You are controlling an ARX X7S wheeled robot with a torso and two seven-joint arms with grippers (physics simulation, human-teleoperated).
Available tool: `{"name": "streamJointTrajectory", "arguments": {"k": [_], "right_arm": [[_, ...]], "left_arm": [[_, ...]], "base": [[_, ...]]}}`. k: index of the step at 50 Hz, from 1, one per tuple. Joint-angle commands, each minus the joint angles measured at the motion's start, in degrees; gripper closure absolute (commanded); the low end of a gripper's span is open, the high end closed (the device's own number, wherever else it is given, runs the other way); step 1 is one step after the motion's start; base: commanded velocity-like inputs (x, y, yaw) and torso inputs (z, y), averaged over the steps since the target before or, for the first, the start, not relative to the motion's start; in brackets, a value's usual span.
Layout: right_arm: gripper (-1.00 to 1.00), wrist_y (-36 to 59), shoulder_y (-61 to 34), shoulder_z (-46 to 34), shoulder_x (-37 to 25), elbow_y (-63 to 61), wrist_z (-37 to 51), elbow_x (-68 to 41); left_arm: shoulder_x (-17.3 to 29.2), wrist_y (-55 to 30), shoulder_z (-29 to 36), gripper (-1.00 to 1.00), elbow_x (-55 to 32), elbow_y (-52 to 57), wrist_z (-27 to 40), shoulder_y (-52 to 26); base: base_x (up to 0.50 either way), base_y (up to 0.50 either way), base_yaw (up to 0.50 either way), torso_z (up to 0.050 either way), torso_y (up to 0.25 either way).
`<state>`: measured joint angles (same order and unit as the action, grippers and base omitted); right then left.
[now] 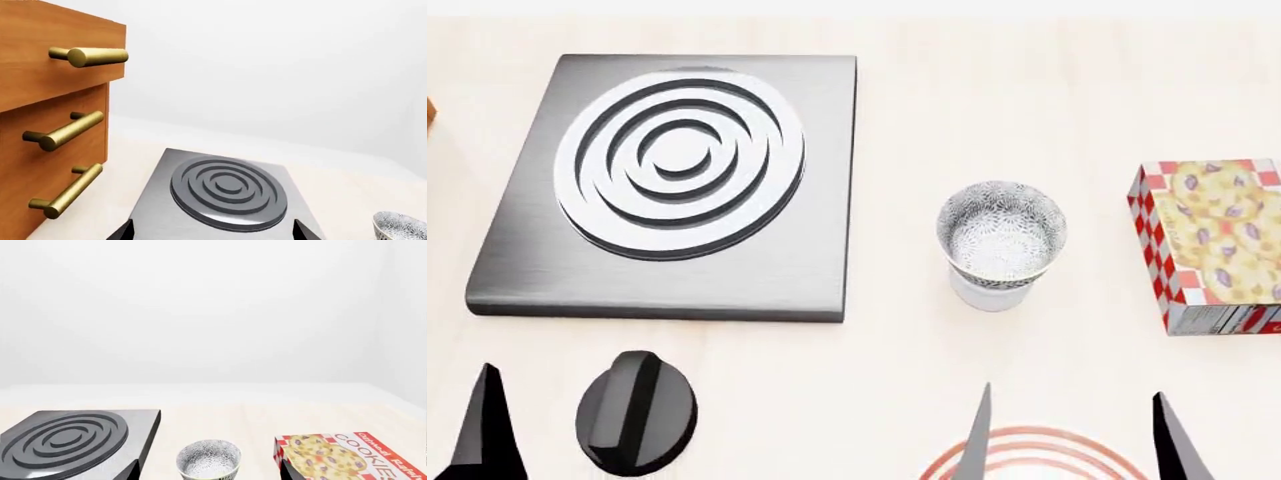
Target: Pick the akita bowl on the ramekin and place it on the plate.
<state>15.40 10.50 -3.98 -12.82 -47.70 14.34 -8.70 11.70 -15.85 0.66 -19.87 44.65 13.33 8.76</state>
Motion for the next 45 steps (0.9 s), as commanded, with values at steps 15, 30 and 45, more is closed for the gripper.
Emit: {"name": "streamJointTrajectory", "arguments": {"k": [15, 30, 45], "right_arm": [[-1.0, -1.6, 0.4, 0.7, -1.2, -0.2, 2.0, -2.1], [-1.0, 22.3, -43.1, -0.4, -31.9, -3.5, 10.0, -48.2], [-1.0, 31.2, -86.5, -49.2, -27.8, 39.0, -33.5, -17.1]], "left_arm": [[1.8, 0.9, 1.9, -1.0, -0.6, -0.2, 1.3, 0.5], [2.8, 0.4, 2.7, -1.0, -0.2, -1.4, 2.6, 0.2], [3.4, 0.3, 5.0, -1.0, 1.3, -2.9, 3.4, -0.2]], "base": [[0.0, 0.0, 0.0, 0.0, 0.0], [0.0, 0.0, 0.0, 0.0, 0.0], [0.0, 0.0, 0.0, 0.0, 0.0]]}}
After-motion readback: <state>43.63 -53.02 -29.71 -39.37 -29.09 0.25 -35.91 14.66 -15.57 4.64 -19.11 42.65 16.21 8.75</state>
